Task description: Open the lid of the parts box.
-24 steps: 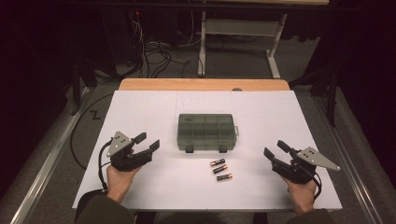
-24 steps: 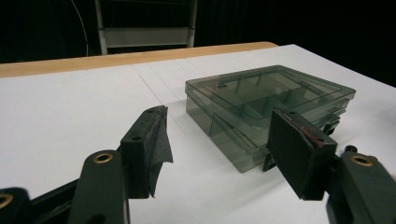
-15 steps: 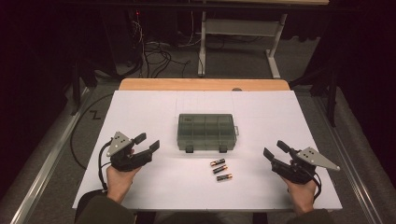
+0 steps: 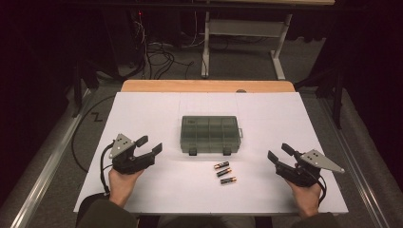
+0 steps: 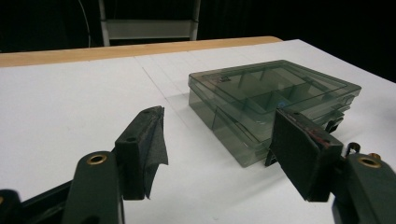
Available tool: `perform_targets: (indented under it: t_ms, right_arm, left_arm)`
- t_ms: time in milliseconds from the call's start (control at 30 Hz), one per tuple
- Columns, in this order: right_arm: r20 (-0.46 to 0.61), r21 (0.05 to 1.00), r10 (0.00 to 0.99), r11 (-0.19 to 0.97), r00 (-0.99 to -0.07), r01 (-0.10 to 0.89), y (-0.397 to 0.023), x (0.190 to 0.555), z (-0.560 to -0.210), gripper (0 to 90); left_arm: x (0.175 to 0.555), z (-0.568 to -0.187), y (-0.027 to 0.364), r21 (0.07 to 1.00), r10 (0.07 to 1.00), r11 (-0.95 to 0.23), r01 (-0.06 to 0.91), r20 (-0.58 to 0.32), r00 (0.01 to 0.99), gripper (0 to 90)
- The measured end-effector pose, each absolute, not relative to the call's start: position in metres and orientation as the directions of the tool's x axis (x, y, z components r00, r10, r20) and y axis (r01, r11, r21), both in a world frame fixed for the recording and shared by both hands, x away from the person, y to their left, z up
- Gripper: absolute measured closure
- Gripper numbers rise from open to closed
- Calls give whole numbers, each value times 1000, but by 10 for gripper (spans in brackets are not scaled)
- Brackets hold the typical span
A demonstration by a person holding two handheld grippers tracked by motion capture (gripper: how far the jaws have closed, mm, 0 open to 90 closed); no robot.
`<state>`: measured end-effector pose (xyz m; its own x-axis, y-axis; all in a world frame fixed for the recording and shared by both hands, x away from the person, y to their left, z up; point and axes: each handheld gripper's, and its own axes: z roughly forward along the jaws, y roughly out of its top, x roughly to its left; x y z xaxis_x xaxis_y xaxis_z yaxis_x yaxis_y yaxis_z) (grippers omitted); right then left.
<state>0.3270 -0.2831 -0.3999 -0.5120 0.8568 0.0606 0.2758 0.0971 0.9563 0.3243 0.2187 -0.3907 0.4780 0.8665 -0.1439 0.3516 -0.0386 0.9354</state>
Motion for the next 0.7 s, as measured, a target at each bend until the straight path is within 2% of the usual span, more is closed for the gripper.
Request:
perform_targets:
  t_ms: [167, 333, 700]
  right_arm:
    - [67, 958, 858, 88, -509, 273, -284, 327, -399, 388]
    - [66, 955, 859, 94, -509, 282, -282, 328, -399, 393]
    - [75, 954, 858, 86, -508, 286, -280, 331, -398, 408]
  left_arm:
    - [323, -390, 218, 937, 865, -34, 347, -147, 480, 380]
    - [323, -390, 214, 933, 875, -62, 353, -119, 468, 361]
    - [327, -391, 213, 927, 863, -52, 371, -145, 484, 409]
